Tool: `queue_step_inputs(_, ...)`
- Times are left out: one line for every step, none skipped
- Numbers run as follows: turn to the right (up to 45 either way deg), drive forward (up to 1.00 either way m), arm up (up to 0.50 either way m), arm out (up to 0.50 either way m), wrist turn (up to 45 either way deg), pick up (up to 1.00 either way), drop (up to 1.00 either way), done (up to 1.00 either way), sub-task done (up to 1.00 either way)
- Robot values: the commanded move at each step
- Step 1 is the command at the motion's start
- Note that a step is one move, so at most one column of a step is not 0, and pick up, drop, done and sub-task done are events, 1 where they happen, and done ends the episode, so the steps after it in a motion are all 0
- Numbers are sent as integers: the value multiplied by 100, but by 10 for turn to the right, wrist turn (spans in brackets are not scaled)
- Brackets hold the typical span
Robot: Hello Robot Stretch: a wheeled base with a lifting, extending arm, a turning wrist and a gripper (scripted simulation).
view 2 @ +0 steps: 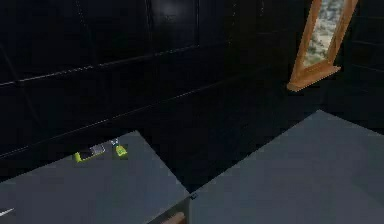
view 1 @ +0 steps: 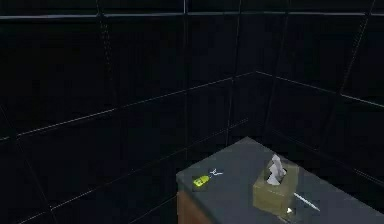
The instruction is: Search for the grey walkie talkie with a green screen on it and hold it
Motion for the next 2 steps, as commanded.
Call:
queue_step_inputs(-450, 0, 0, 0, 0, 0, 0, 0, 0)
queue_step_inputs(-90, 0, 0, 0, 0, 0, 0, 0, 0)
